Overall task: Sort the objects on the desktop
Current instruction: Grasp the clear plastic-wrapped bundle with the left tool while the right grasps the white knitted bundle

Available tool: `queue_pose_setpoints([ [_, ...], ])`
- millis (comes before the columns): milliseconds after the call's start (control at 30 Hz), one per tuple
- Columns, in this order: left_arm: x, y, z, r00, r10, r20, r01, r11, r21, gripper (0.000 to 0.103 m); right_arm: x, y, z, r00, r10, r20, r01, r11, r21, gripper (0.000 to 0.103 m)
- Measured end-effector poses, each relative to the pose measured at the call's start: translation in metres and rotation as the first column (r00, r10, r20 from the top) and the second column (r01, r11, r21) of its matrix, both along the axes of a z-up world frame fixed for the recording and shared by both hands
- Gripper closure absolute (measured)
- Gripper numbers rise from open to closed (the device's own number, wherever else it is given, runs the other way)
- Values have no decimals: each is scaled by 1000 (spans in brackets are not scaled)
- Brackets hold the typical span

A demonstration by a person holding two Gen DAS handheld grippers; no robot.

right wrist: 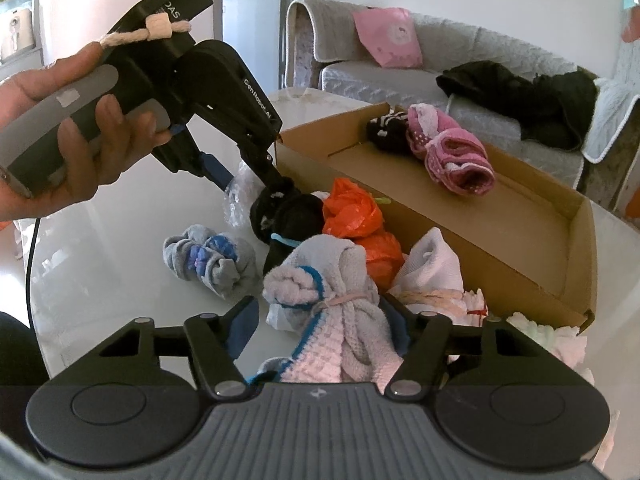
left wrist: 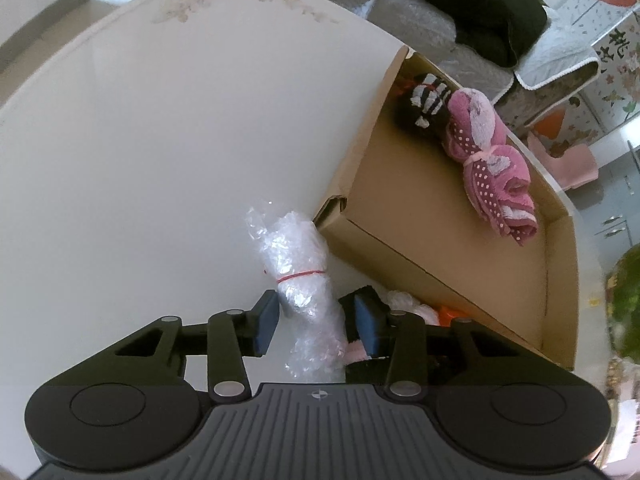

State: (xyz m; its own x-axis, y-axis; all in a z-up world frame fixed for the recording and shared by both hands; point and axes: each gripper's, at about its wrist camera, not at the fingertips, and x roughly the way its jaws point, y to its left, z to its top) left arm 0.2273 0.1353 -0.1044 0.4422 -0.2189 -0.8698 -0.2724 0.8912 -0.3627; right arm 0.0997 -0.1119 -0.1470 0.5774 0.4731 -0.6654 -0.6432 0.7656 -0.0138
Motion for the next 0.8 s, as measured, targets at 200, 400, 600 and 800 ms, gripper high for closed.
queue_pose_setpoints([
  [200,0,-12,0,999,-26,41,22,996,89,52,3,-3,-5,1000,-18,-15,18,1000,-3,58],
  [400,-1,-21,0,997,-39,67,28,987,158,52,2,-3,-5,1000,-16,-16,16,1000,-2,58],
  [600,-5,-24,0,998,-20,61,8,982,187,62,2,-3,-5,1000,-19,-17,19,1000,6,59],
  [800,-9,-19,1,999,-19,50,9,983,184,63,1,-6,-1,999,-27,-19,28,999,22,60],
])
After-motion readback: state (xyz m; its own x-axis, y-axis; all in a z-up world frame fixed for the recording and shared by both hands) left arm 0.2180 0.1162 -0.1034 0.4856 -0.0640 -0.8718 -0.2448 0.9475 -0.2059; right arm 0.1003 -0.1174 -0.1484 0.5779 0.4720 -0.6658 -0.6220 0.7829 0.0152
